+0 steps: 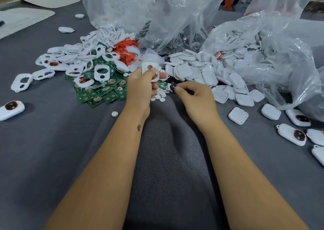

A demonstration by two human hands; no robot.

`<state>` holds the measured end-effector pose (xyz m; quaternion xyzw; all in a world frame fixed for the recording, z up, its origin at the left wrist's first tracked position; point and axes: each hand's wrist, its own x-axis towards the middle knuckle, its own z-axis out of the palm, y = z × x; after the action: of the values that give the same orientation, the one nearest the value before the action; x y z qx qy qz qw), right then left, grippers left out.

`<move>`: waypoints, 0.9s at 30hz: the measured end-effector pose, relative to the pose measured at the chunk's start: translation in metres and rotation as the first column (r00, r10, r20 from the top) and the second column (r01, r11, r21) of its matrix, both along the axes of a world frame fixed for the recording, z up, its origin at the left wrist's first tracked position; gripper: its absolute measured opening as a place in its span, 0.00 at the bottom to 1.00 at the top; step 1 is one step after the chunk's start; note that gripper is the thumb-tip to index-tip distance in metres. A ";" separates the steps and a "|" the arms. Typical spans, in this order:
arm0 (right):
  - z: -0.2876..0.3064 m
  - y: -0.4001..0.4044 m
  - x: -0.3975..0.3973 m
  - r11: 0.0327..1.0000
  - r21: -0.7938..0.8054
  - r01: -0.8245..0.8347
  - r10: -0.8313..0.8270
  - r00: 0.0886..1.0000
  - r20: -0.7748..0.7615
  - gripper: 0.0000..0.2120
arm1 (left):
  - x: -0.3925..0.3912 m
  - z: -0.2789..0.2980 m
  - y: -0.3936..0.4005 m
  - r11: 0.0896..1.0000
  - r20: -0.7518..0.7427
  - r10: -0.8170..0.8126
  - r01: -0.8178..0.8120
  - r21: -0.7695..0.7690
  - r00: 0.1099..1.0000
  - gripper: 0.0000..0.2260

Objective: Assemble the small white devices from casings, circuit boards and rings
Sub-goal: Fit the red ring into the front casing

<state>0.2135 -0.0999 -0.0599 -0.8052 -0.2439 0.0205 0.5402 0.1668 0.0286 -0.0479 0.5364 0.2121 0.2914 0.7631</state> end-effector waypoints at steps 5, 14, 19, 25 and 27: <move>0.007 -0.007 0.007 0.912 0.399 0.091 0.057 0.937 -0.343 0.11 | 0.004 0.001 -0.006 0.976 0.024 -0.109 0.111 -0.188 0.994 0.09; 0.013 -0.009 0.005 0.813 0.570 0.122 0.172 0.884 -0.434 0.05 | 0.003 0.001 -0.019 0.980 -0.068 -0.194 0.190 -0.057 0.979 0.09; 0.011 -0.009 0.006 0.841 0.523 0.138 0.016 0.960 -0.278 0.09 | 0.003 0.001 -0.019 0.958 0.005 -0.249 0.247 -0.143 0.968 0.07; 0.003 -0.005 0.004 0.981 0.165 0.105 -0.149 0.949 0.279 0.08 | 0.003 -0.002 -0.018 0.953 0.009 -0.294 0.293 -0.080 0.956 0.09; 0.002 -0.005 0.005 0.992 0.061 0.109 -0.124 0.912 0.390 0.08 | 0.001 -0.001 -0.018 0.949 0.012 -0.307 0.307 -0.070 0.952 0.11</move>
<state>0.2186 -0.1048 -0.0584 -0.7956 -0.2994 -0.1783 0.4955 0.1682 0.0105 -0.0493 0.5353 0.1359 0.1616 0.8178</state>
